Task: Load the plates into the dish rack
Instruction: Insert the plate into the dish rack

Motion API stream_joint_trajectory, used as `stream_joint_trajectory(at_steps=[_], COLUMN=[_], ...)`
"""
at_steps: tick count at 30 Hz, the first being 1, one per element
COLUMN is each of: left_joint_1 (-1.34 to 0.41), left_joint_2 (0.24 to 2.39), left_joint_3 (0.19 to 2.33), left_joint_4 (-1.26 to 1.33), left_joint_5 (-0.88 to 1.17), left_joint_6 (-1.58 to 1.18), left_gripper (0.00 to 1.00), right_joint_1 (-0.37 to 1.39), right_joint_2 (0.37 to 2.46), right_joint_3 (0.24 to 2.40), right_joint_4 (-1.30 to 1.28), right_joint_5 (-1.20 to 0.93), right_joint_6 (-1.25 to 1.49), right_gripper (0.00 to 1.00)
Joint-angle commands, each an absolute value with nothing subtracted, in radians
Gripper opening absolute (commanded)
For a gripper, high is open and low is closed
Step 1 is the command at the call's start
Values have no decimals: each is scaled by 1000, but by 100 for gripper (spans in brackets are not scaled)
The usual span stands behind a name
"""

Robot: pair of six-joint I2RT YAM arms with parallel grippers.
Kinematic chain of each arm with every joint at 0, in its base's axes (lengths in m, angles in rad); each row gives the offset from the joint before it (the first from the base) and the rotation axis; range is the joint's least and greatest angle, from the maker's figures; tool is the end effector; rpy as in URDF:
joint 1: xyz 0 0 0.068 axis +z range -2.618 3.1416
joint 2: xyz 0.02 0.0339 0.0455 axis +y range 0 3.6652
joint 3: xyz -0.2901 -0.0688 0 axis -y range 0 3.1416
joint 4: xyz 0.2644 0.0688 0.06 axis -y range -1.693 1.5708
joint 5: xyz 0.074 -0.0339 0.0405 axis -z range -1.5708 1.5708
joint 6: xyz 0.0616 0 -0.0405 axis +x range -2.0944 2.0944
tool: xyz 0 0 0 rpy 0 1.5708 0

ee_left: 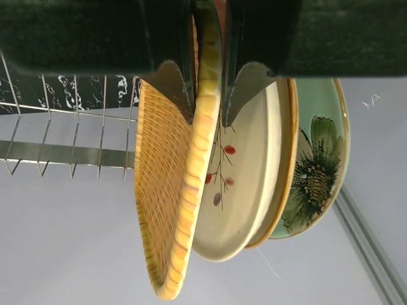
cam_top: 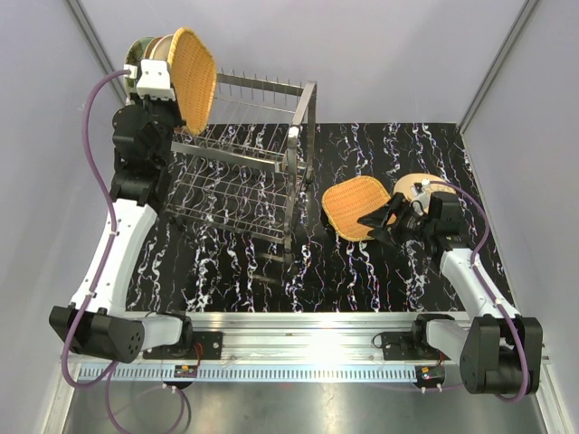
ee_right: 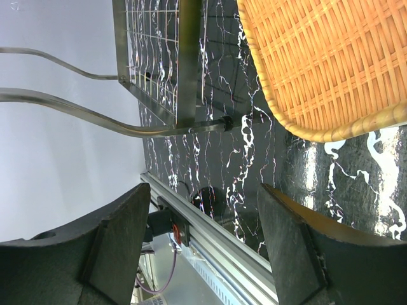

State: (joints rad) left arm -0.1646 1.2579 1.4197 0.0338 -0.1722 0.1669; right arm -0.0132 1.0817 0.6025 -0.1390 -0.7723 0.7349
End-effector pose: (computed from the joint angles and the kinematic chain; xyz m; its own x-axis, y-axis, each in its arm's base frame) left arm 0.3116 -0.0411 0.5175 0.1883 0.1346 -0.9728 -0.0362 0.9908 0.1301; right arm 0.2428 0.0398 0.2325 -0.8049 0.4910 -0.3334 -0.0262 0.5318 0.8465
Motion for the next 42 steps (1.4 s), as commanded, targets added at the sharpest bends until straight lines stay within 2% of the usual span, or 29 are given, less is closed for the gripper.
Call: stream_joint_trajectory(at_steps=[1, 9, 13, 15, 18, 19, 20, 32, 33, 36, 38, 40, 42], left_joint_1=[-161, -161, -161, -161, -161, -161, -161, -161, -161, -161, -161, -161, -161], left_joint_2=[1256, 1258, 1252, 1241, 1232, 1230, 1227, 1201, 1201, 1193, 1184, 1178, 1169], left_joint_3=[1427, 1411, 1404, 1385, 1376, 1376, 1373, 1378, 1378, 1379, 1382, 1396, 1407], left_joint_4=[210, 210, 193, 196, 189, 184, 180, 147, 146, 138, 135, 124, 115], left_joint_5=[-164, -164, -146, -137, -135, -135, -133, -144, -147, -147, -149, -152, -156], left_joint_6=[179, 179, 173, 167, 167, 166, 167, 184, 181, 181, 181, 176, 178], left_gripper=[0, 1, 16, 17, 26, 35, 37, 37, 45, 45, 49, 60, 66], right_joint_1=[-6, -6, -6, -6, -6, -6, -6, 20, 20, 21, 20, 20, 21], right_joint_2=[1091, 1103, 1104, 1104, 1103, 1101, 1103, 1091, 1091, 1091, 1088, 1083, 1075], right_joint_3=[653, 652, 652, 650, 650, 650, 650, 646, 646, 646, 649, 649, 649], right_joint_4=[-92, -83, -81, -81, -83, -83, -83, -78, -80, -80, -81, -83, -86], right_joint_5=[-784, -785, -787, -787, -787, -787, -788, -790, -790, -792, -792, -792, -792], right_joint_6=[712, 713, 713, 713, 715, 715, 715, 718, 719, 719, 719, 721, 721], right_gripper=[75, 75, 75, 75, 75, 75, 75, 75, 75, 75, 75, 75, 75])
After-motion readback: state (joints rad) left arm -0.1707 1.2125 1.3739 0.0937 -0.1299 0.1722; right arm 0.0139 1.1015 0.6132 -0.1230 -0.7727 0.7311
